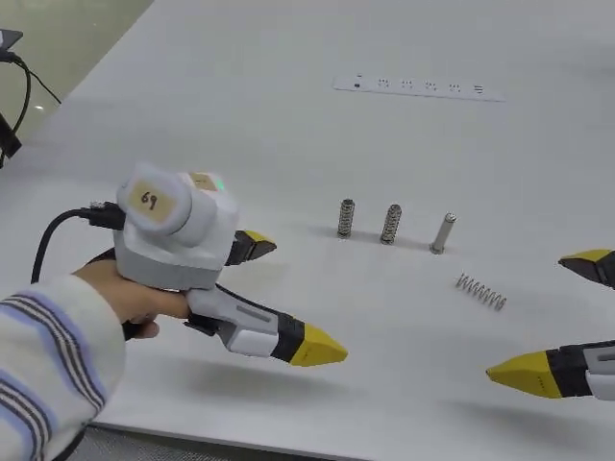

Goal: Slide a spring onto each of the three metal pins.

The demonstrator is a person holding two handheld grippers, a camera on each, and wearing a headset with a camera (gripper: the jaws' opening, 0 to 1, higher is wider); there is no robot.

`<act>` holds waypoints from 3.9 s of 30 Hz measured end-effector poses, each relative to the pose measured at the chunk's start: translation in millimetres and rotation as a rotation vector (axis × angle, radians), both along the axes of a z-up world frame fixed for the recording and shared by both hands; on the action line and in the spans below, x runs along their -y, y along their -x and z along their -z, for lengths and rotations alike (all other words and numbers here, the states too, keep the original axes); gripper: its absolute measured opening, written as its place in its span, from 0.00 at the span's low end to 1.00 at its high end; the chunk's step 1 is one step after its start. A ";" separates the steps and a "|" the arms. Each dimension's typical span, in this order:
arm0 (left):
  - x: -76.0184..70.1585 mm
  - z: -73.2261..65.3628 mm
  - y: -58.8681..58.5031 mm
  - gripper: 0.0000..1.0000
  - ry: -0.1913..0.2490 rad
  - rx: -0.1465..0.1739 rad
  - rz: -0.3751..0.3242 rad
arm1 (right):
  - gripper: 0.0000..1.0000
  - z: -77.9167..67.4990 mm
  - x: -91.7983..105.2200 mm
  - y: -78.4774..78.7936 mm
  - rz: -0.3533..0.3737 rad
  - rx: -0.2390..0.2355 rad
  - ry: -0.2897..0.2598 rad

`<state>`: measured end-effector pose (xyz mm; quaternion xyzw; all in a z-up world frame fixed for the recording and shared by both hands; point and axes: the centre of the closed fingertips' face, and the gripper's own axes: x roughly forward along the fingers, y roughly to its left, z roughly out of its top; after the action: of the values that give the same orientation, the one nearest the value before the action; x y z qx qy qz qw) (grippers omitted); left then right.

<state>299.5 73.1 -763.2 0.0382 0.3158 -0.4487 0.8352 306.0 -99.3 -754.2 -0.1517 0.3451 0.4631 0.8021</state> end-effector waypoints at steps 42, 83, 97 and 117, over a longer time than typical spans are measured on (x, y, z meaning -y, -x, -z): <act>85.0 -20.0 -23.9 0.83 -0.097 0.143 0.384 | 0.99 3.1 7.8 4.3 0.024 -0.005 0.002; 145.9 9.5 -34.2 0.54 -0.146 0.098 0.561 | 0.96 8.8 19.8 13.8 0.065 -0.037 0.009; 154.1 27.3 -41.9 0.45 -0.179 0.077 0.554 | 0.95 12.9 24.2 18.6 0.066 -0.057 0.005; 170.0 34.6 -47.0 0.25 -0.236 0.115 0.589 | 0.91 15.1 24.4 29.2 0.076 -0.077 -0.025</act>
<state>346.6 -96.9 -797.8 0.2498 0.2932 -0.6287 0.6756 276.7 -123.7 -769.3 -0.1105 0.3753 0.4421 0.8072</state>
